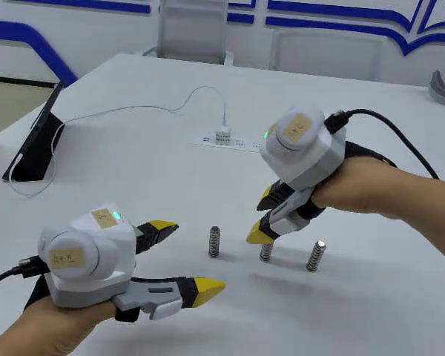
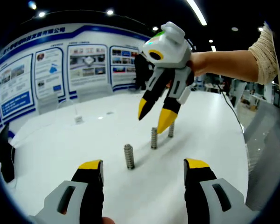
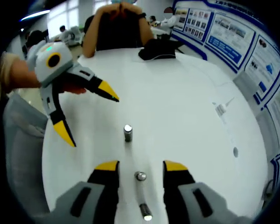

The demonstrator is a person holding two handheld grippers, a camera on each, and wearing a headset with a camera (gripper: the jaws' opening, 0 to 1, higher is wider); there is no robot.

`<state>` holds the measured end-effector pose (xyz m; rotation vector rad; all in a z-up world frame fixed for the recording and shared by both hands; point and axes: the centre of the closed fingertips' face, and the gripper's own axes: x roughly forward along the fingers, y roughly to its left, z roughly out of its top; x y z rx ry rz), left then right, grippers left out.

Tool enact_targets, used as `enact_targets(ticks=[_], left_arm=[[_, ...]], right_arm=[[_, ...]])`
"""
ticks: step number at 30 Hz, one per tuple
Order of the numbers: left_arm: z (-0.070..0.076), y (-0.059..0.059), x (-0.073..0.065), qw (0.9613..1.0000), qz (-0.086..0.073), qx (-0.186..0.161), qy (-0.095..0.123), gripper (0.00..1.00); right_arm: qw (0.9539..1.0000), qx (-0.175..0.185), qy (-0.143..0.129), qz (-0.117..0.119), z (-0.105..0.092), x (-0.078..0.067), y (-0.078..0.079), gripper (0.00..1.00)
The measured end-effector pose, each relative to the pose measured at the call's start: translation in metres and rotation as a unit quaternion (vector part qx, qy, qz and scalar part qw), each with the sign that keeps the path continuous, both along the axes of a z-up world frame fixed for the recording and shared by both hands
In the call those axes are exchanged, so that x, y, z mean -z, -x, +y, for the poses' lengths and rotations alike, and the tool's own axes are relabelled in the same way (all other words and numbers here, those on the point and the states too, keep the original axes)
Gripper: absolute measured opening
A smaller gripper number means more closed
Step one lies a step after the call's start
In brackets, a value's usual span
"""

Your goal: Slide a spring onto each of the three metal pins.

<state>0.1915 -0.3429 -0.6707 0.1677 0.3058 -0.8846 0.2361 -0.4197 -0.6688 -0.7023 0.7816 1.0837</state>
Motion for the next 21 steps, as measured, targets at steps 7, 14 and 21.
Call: enact_targets(ticks=[7,14,21], left_arm=[[0.0,0.0,0.001,1.0,0.001,0.002,-0.005,0.72],[0.0,0.001,0.0,1.0,0.002,0.002,-0.008,0.74],[0.001,0.001,-0.001,1.0,0.003,0.001,-0.009,0.75]], right_arm=[[0.9992,0.03,-0.024,-0.012,-0.026,-0.003,0.008,0.42],[0.9965,0.06,-0.049,-0.03,-0.052,-0.008,0.017,0.47],[0.9913,0.097,-0.08,-0.037,-0.075,-0.007,0.033,0.5]])
